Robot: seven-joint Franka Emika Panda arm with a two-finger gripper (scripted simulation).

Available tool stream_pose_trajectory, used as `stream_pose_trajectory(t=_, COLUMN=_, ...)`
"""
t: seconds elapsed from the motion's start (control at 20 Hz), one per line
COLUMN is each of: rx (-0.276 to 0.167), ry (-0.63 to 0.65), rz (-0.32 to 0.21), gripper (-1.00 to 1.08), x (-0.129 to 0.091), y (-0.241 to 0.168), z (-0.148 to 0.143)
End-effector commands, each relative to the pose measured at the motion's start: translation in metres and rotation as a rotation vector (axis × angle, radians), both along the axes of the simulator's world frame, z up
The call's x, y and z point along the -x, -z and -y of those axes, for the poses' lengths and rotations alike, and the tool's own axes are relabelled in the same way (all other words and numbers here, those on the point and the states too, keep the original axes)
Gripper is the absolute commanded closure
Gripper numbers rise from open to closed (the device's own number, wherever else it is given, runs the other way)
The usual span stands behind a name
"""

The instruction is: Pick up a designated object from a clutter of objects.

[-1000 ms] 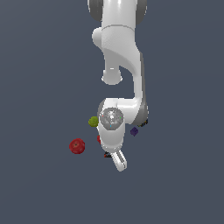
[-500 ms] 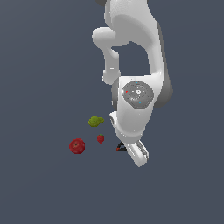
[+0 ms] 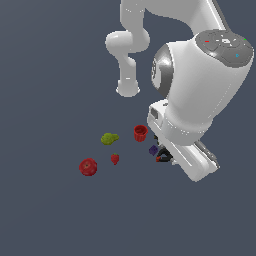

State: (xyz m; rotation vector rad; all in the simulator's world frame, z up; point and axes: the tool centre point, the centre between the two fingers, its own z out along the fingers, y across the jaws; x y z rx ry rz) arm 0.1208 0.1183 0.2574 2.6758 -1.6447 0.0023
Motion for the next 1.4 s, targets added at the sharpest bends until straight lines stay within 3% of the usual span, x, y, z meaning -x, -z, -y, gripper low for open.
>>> stream_pose_trajectory(t=0.0, rx=0.001, ry=0.001, rz=-0.001, gripper=1.08, x=-0.001, y=-0.026, z=-0.015)
stream_pose_trajectory(t=0.6, rx=-0.001, ry=0.0, rz=-0.001, gripper=1.08, x=-0.009, y=-0.113, z=-0.067)
stream_pose_trajectory(t=1.35, rx=-0.001, ry=-0.001, rz=-0.001, gripper=1.08, x=-0.014, y=-0.138, z=-0.083)
